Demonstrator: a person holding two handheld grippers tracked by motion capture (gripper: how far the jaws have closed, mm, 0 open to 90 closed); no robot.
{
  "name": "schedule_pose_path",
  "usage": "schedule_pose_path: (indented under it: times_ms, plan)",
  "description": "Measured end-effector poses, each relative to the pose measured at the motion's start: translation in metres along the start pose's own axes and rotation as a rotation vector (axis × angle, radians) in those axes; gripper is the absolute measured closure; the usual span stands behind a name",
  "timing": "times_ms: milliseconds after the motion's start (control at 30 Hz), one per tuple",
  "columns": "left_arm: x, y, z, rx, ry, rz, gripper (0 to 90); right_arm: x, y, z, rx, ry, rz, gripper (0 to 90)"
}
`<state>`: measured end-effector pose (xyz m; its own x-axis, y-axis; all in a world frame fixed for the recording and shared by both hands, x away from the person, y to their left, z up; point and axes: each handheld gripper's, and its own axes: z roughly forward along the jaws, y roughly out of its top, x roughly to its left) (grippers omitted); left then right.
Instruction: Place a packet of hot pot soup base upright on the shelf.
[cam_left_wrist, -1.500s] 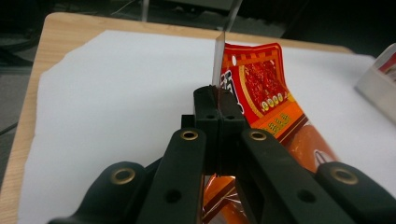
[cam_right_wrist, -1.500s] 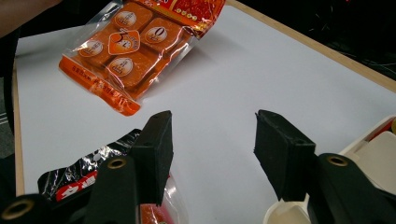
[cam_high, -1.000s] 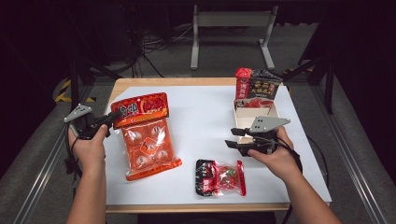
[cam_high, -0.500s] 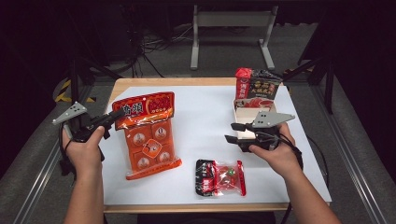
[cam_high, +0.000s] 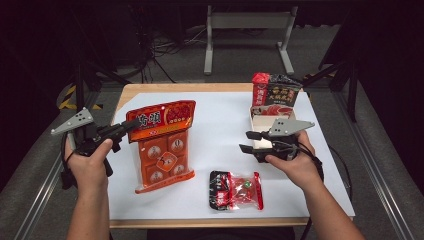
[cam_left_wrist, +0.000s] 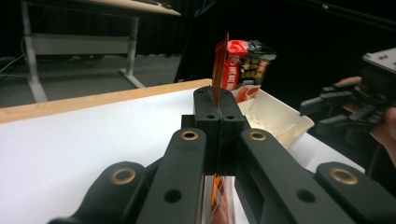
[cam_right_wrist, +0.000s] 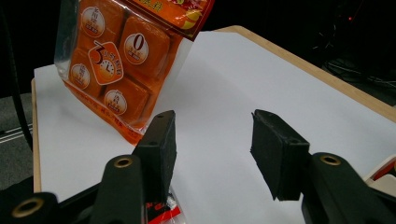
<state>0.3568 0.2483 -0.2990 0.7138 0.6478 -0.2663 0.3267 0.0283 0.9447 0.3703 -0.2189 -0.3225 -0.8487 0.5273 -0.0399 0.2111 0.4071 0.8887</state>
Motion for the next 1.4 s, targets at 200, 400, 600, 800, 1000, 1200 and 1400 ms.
schedule_pose_path:
  times_ms: [200, 400, 600, 800, 1000, 1200, 1400]
  plan:
    - [-0.008, 0.003, 0.002, -0.010, -0.068, 0.017, 90.0, 0.002, 0.002, 0.002, -0.005, 0.007, -0.003, 50.2]
    - [-0.017, 0.006, 0.003, -0.005, -0.119, 0.048, 90.0, 0.005, 0.006, 0.006, -0.007, 0.019, -0.007, 49.5]
    - [-0.027, 0.009, 0.004, -0.003, -0.148, 0.086, 90.0, 0.007, 0.008, 0.010, -0.012, 0.032, -0.012, 48.4]
    - [-0.038, 0.013, 0.006, -0.006, -0.168, 0.123, 90.0, 0.008, 0.011, 0.011, -0.017, 0.039, -0.014, 48.2]
    - [-0.043, 0.014, 0.010, -0.011, -0.186, 0.143, 90.0, 0.010, 0.015, 0.014, -0.019, 0.050, -0.019, 48.1]
    - [-0.053, 0.017, 0.014, -0.020, -0.209, 0.188, 90.0, 0.011, 0.019, 0.021, -0.029, 0.066, -0.036, 38.4]
    - [-0.060, 0.021, 0.014, -0.045, -0.221, 0.215, 90.0, 0.010, 0.020, 0.031, -0.042, 0.074, -0.046, 30.1]
